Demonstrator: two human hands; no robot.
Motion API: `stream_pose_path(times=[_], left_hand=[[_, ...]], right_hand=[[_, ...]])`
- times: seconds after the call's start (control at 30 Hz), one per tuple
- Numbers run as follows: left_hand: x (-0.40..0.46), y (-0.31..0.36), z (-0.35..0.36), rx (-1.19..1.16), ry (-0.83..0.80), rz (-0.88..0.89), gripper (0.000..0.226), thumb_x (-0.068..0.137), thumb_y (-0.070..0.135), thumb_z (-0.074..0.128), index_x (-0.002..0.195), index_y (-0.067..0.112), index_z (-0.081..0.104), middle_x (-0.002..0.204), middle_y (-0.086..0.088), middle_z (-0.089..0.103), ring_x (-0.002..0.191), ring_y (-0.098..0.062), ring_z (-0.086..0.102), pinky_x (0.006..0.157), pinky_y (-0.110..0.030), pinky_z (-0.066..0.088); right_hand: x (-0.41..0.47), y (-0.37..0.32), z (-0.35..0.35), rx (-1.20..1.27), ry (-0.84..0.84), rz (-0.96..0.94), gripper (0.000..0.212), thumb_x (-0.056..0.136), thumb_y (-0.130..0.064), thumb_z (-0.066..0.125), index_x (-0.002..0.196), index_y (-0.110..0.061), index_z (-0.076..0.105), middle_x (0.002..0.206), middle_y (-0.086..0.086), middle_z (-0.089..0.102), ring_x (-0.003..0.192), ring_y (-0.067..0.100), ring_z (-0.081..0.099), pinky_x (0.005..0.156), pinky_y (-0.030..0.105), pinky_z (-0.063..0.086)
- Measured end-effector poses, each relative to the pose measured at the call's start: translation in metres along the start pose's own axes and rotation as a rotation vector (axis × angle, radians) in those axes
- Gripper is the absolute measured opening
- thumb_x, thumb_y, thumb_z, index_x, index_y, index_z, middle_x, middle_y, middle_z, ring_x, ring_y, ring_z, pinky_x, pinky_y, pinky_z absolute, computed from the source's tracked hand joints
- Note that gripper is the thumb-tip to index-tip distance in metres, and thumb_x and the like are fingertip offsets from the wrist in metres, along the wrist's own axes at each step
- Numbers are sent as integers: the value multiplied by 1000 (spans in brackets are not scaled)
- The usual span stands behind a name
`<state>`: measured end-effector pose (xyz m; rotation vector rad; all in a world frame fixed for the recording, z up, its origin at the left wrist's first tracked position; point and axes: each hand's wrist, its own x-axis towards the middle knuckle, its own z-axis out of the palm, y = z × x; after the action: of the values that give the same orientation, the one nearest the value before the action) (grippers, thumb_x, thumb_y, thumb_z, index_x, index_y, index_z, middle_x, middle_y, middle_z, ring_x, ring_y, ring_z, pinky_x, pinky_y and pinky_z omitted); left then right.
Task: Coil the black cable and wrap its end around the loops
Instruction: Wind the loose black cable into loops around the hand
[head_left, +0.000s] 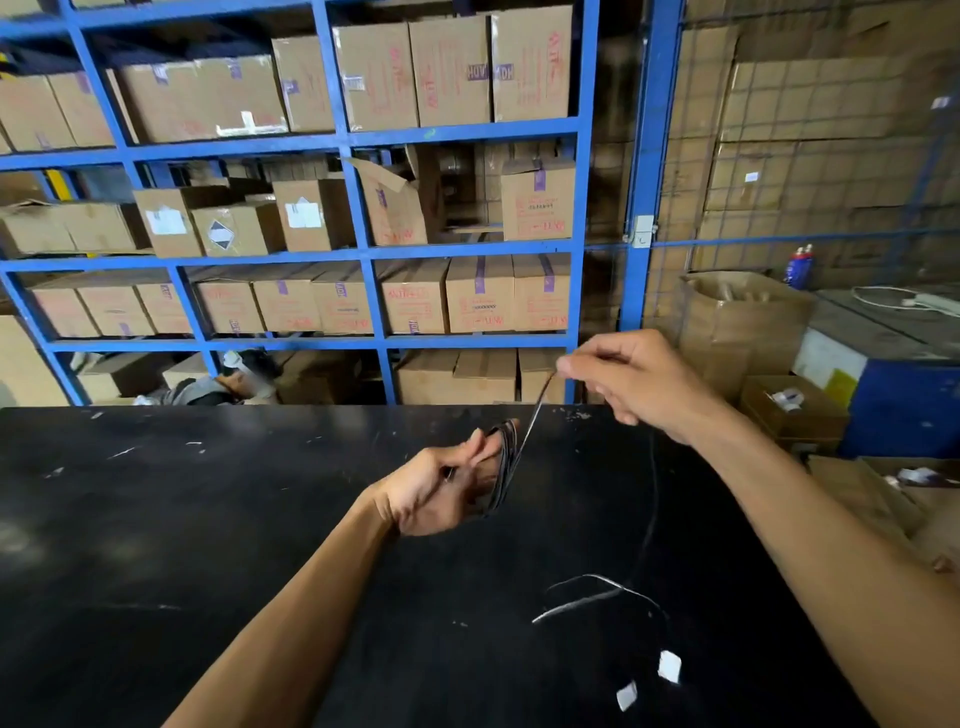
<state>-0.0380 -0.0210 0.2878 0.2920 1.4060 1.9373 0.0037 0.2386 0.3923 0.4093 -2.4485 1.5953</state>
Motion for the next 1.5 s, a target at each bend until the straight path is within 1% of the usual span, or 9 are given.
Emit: stream_pose_path(times=[0.13, 0.27, 0.4, 0.63, 0.9, 0.97, 1.17, 1.4, 1.5], left_hand=[[-5, 1, 24, 94, -274, -42, 51, 104, 51, 36, 154, 38, 34, 161, 1, 36, 148, -26, 32, 116, -48, 26], [-19, 9, 40, 34, -452, 15, 56, 104, 49, 31, 158, 34, 24, 166, -8, 22, 152, -42, 9, 120, -59, 10], [-24, 30, 38, -107, -528, 245, 55, 104, 47, 28, 157, 34, 23, 167, -16, 11, 148, -51, -13, 113, -67, -15], [-20, 57, -6, -190, -141, 445, 54, 99, 50, 34, 152, 37, 37, 160, -16, 35, 147, -49, 17, 115, -70, 3], [-17, 21, -28, -51, 182, 176, 33, 100, 48, 46, 102, 29, 72, 120, 1, 65, 115, -23, 54, 101, -41, 36], [-17, 12, -17, 64, 88, 57, 31, 99, 49, 50, 101, 27, 72, 104, 4, 68, 103, -19, 56, 92, -34, 42], [-13, 3, 22, 152, -308, -140, 52, 101, 51, 45, 150, 34, 44, 156, 3, 44, 144, -24, 38, 117, -43, 32], [-20, 28, 34, -71, -568, 112, 56, 103, 44, 34, 157, 33, 24, 165, -22, -10, 144, -56, -18, 113, -68, -12], [-13, 36, 20, -190, -443, 261, 56, 101, 45, 40, 156, 36, 29, 167, -14, 9, 148, -52, -1, 116, -71, -2]], right_hand=[[24, -1, 7, -133, 63, -41, 9, 94, -40, 70, 86, -39, 72, 63, -38, 63, 44, -18, 52, 48, 7, 37], [25, 26, 28, -76, 31, 22, 25, 76, -70, 70, 87, -48, 73, 87, -15, 77, 42, -4, 54, 42, 18, 39], [0, 79, 65, 62, -74, 121, 15, 97, -41, 62, 99, -50, 74, 68, -3, 66, 46, 8, 49, 41, 28, 40], [-60, 100, 93, 112, -273, 110, 34, 97, -57, 57, 100, -29, 77, 59, -8, 55, 39, 10, 41, 37, 26, 38], [-36, 35, 28, 136, -99, 62, 22, 91, -45, 70, 89, -24, 76, 56, -8, 57, 38, 6, 43, 34, 21, 36], [-17, 17, 15, 166, -33, 40, 17, 93, -40, 70, 88, -25, 77, 55, -8, 56, 37, 6, 42, 33, 21, 35], [34, 5, 11, 84, 97, 21, 22, 97, -39, 63, 82, -28, 76, 53, -19, 60, 36, -2, 48, 35, 21, 36], [15, 77, 62, 164, -70, 172, 18, 98, -35, 62, 91, -42, 77, 66, 2, 70, 43, 12, 52, 36, 25, 36], [-15, 100, 95, 235, -180, 238, 18, 101, -36, 59, 96, -35, 76, 59, -9, 57, 41, 7, 40, 37, 25, 35]])
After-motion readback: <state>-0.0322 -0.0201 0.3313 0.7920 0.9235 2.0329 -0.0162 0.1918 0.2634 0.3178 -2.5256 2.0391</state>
